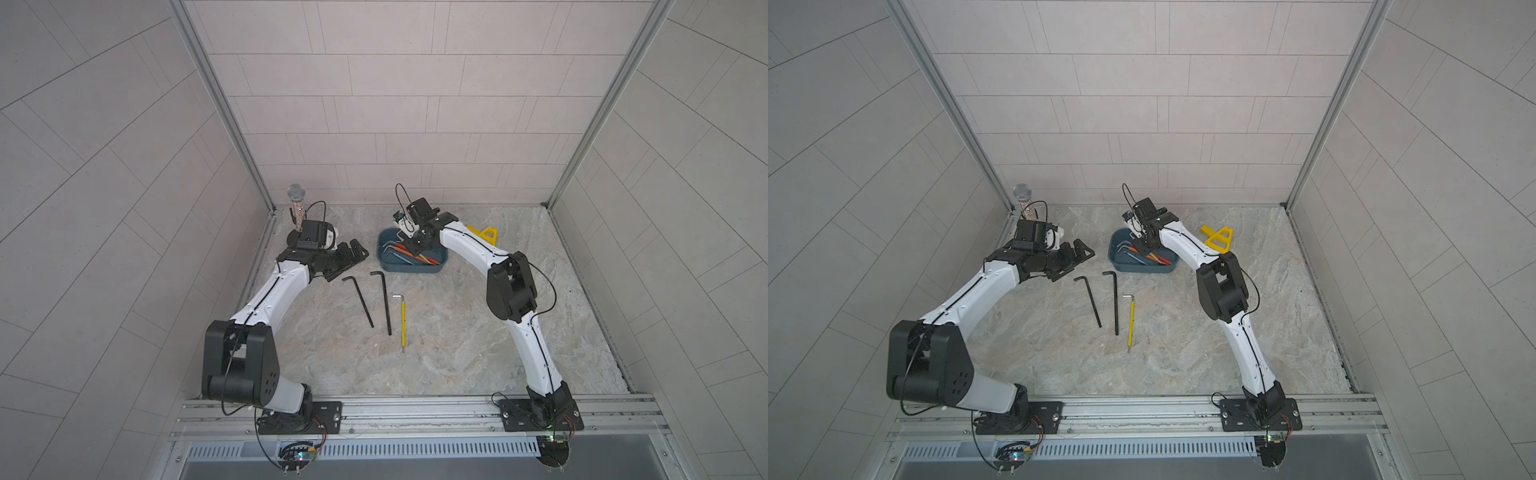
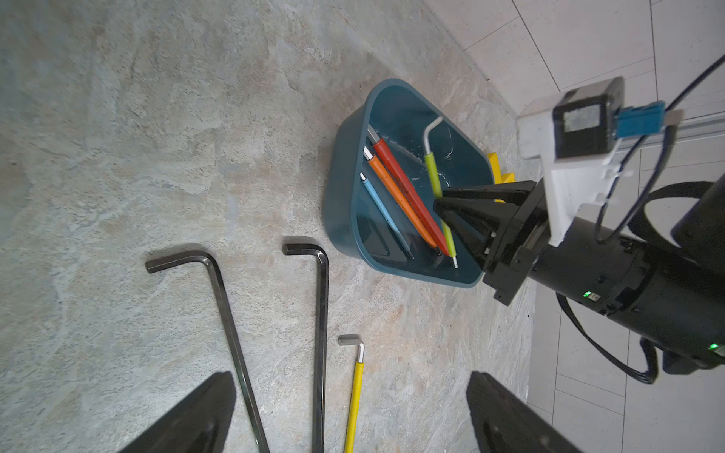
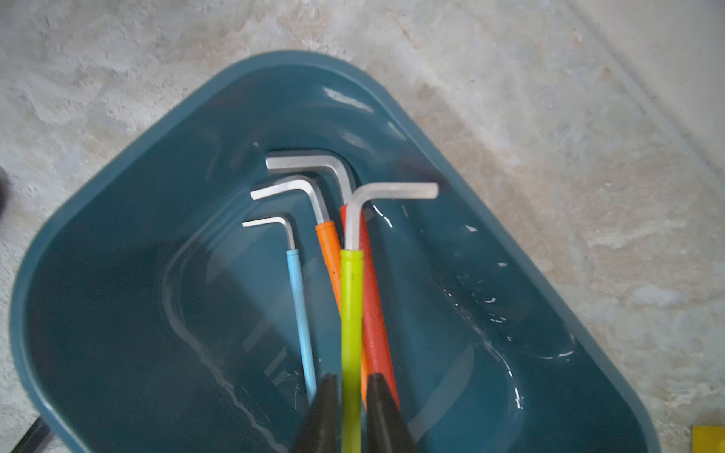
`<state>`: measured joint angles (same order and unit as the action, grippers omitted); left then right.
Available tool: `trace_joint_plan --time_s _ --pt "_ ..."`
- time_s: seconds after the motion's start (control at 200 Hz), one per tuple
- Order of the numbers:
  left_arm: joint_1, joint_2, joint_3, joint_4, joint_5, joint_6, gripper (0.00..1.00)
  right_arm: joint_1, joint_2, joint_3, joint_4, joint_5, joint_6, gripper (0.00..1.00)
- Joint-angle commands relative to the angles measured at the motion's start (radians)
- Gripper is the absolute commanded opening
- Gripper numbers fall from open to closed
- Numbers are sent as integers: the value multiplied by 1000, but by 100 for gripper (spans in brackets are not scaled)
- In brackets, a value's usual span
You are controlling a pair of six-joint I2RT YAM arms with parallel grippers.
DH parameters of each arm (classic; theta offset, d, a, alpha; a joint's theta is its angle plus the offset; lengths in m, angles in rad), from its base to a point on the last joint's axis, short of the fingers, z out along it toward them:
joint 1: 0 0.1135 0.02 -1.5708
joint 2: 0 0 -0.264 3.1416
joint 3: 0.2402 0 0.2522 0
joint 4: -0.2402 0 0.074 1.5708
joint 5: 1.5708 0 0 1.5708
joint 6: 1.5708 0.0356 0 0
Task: Put the hex key on the desktop into the storage box
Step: Place the Allen key in the storage box, then pick up the Allen key from the center of the board.
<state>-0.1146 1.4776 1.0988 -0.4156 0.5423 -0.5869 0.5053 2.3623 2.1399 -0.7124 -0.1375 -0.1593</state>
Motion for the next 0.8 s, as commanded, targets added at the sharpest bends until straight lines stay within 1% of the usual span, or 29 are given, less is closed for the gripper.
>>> trace_joint_plan --time_s 0.0,0.065,0.2,0.315,0.4,0.47,0.535,0.635,0.795 --pt "-5 19 7 1 23 4 100 6 -1 17 -55 42 16 35" --pt "-5 23 7 1 30 0 100 12 -8 12 -65 42 21 40" --pt "-6 17 11 -13 10 5 100 22 -41 -5 -72 67 31 42" --pt "-5 9 17 -32 -14 18 100 23 -123 -45 -59 70 64 43" --pt "-5 3 24 -49 -31 31 100 23 -210 -97 -36 76 103 47" --pt "-2 -7 33 -71 -52 52 100 23 -296 -159 -7 85 153 50" --pt "2 -24 41 -95 -84 83 100 23 -371 -221 10 96 205 51" --pt "12 -51 45 -119 -124 127 100 24 -465 -284 -44 149 320 51" --pt "25 -79 47 -127 -151 153 100 35 -612 -467 -100 132 498 49"
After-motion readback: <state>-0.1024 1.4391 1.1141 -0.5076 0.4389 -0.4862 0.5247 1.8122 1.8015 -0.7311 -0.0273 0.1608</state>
